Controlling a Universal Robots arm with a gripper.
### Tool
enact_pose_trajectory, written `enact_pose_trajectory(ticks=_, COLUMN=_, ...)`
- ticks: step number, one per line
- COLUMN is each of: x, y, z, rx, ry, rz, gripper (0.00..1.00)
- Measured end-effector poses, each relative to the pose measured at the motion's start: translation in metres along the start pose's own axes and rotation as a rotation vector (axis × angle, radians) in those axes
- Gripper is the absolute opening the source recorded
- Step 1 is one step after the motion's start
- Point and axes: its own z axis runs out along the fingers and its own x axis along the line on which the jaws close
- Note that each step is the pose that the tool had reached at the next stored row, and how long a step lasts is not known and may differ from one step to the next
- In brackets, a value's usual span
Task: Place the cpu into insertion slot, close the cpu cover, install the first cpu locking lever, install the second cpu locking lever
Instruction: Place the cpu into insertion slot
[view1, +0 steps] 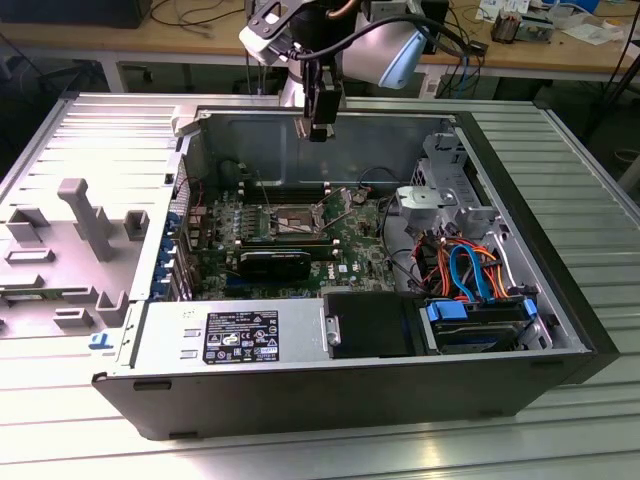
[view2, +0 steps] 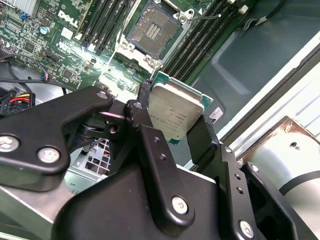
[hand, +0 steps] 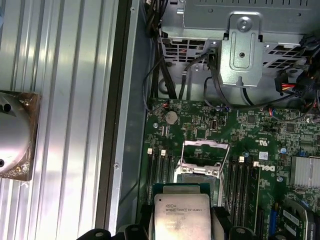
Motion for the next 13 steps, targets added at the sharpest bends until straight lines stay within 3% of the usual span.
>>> enact_pose_trajectory(ticks=7, x=0.0000, y=-0.0009, z=0.0004, rx=-0.0001, ry=0.0002, rz=0.001, gripper=0.55)
enact_pose_trajectory(ticks=9, x=0.0000, y=-0.0018, z=0.0042, rx=-0.0013, ry=0.0000, rz=0.023, gripper=0.55)
enact_pose_trajectory(ticks=10, x=0.0000, y=-0.0022, z=0.0062, rx=-0.0045, ry=-0.0002, rz=0.029, gripper=0.55)
enact_pose_trajectory(ticks=11, x=0.0000, y=-0.0037, z=0.0094, rx=-0.0197, ry=-0.0014, rz=0.029, gripper=0.55)
enact_pose_trajectory(ticks=13, x=0.0002, y=-0.0073, z=0.0117, rx=-0.0336, ry=-0.0024, rz=0.028, gripper=0.55)
